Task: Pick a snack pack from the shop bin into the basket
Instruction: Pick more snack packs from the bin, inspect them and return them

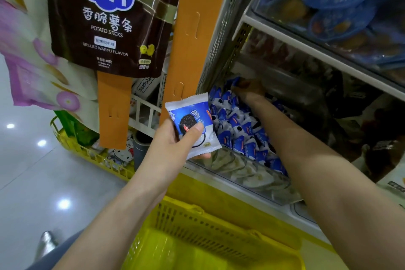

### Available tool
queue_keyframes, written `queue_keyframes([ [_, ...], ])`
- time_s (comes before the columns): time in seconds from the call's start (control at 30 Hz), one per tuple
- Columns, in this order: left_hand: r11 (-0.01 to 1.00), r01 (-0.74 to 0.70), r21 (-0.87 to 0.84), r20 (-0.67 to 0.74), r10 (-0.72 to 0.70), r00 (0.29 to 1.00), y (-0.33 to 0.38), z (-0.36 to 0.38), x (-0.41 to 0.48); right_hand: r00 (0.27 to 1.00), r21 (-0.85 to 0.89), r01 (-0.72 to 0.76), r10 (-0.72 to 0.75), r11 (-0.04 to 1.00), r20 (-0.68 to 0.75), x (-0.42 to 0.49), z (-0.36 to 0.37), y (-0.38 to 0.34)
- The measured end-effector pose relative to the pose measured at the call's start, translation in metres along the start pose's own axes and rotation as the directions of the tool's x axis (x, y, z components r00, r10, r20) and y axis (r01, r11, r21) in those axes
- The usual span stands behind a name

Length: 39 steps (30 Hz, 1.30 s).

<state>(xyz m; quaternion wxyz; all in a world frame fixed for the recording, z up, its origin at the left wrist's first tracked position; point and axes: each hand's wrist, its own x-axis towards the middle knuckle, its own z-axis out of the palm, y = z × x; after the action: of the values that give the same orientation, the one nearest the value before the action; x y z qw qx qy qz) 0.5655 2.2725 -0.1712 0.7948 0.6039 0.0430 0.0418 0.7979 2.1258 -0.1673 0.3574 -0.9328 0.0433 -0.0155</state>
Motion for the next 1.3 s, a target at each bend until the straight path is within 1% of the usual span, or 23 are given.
queue_keyframes([
  [0.07, 1.000, 0.002, 0.009, 0.000, -0.002, 1.000, -0.001, 0.000, 0.001, 1.000, -0.040, 0.009, -0.008, 0.999, 0.014, 0.001, -0.002, 0.000],
  [0.13, 1.000, 0.002, 0.015, 0.004, -0.002, 1.000, -0.002, 0.001, 0.001, 0.999, -0.095, 0.047, -0.045, 0.994, 0.025, 0.002, -0.003, -0.002],
  [0.23, 1.000, -0.014, 0.006, 0.006, 0.014, 1.000, 0.000, 0.002, 0.001, 0.995, -0.158, 0.074, -0.061, 0.985, 0.085, 0.005, -0.005, -0.003],
  [0.33, 1.000, -0.021, 0.012, 0.010, 0.021, 1.000, 0.001, 0.003, 0.001, 0.980, -0.147, 0.059, -0.029, 0.987, 0.198, 0.006, -0.015, -0.003],
  [0.4, 1.000, -0.022, 0.011, 0.009, 0.022, 1.000, 0.001, 0.004, 0.001, 0.972, -0.147, 0.090, -0.055, 0.985, 0.229, 0.005, -0.021, -0.003],
  [0.47, 1.000, -0.021, 0.006, 0.004, 0.021, 1.000, 0.001, 0.005, 0.001, 0.972, -0.214, 0.159, -0.115, 0.964, 0.203, -0.001, -0.025, -0.005],
  [0.53, 1.000, -0.017, -0.005, -0.007, 0.017, 1.000, 0.001, 0.005, 0.001, 0.968, -0.264, 0.241, -0.212, 0.934, 0.132, -0.012, -0.026, -0.005],
  [0.6, 1.000, -0.017, -0.023, -0.011, 0.017, 1.000, 0.001, 0.006, 0.001, 0.947, -0.233, 0.321, -0.314, 0.918, 0.067, -0.028, -0.028, -0.004],
  [0.67, 0.999, -0.006, -0.053, -0.023, 0.005, 1.000, 0.000, 0.007, 0.000, 0.913, -0.172, 0.408, -0.405, 0.897, 0.057, -0.047, -0.031, -0.001],
  [0.73, 0.997, 0.008, -0.076, -0.040, -0.011, 0.999, -0.001, 0.007, 0.000, 0.879, -0.143, 0.475, -0.458, 0.868, 0.135, -0.063, -0.031, 0.003],
  [0.77, 0.997, 0.014, -0.078, -0.049, -0.018, 0.999, -0.001, 0.007, 0.000, 0.864, -0.158, 0.492, -0.458, 0.856, 0.211, -0.070, -0.029, 0.005],
  [0.83, 0.997, 0.024, -0.078, -0.057, -0.028, 0.998, -0.001, 0.007, -0.001, 0.829, -0.216, 0.506, -0.400, 0.835, 0.391, -0.078, -0.025, 0.011],
  [0.87, 0.997, 0.026, -0.073, -0.055, -0.030, 0.998, -0.001, 0.008, -0.001, 0.810, -0.246, 0.511, -0.365, 0.824, 0.458, -0.081, -0.023, 0.013],
  [0.9, 0.997, 0.028, -0.065, -0.052, -0.032, 0.998, -0.001, 0.008, -0.001, 0.795, -0.272, 0.524, -0.348, 0.808, 0.496, -0.083, -0.021, 0.015],
  [1.0, 0.999, 0.035, -0.030, -0.043, -0.036, 0.998, 0.000, 0.009, -0.004, 0.778, -0.328, 0.567, -0.360, 0.756, 0.514, -0.088, -0.023, 0.015],
  [1.1, 0.999, 0.050, -0.019, -0.037, -0.051, 0.998, 0.001, 0.009, -0.005, 0.761, -0.357, 0.575, -0.319, 0.736, 0.565, -0.092, -0.027, 0.017],
  [1.13, 0.998, 0.060, -0.017, -0.032, -0.060, 0.998, 0.002, 0.009, -0.005, 0.759, -0.357, 0.578, -0.322, 0.734, 0.565, -0.095, -0.030, 0.018],
  [1.17, 0.997, 0.076, -0.017, -0.021, -0.076, 0.997, 0.002, 0.010, -0.004, 0.764, -0.340, 0.584, -0.357, 0.737, 0.537, -0.101, -0.032, 0.019],
  [1.2, 0.995, 0.096, -0.020, -0.004, -0.096, 0.995, 0.002, 0.010, -0.004, 0.778, -0.299, 0.585, -0.418, 0.754, 0.468, -0.108, -0.034, 0.018],
  [1.27, 0.991, 0.128, -0.027, 0.035, -0.127, 0.991, 0.000, 0.013, -0.005, 0.817, -0.134, 0.563, -0.525, 0.816, 0.236, -0.127, -0.038, 0.014],
  [1.3, 0.992, 0.128, -0.012, 0.050, -0.127, 0.991, -0.002, 0.014, -0.005, 0.839, -0.013, 0.531, -0.525, 0.847, 0.142, -0.139, -0.039, 0.011],
])
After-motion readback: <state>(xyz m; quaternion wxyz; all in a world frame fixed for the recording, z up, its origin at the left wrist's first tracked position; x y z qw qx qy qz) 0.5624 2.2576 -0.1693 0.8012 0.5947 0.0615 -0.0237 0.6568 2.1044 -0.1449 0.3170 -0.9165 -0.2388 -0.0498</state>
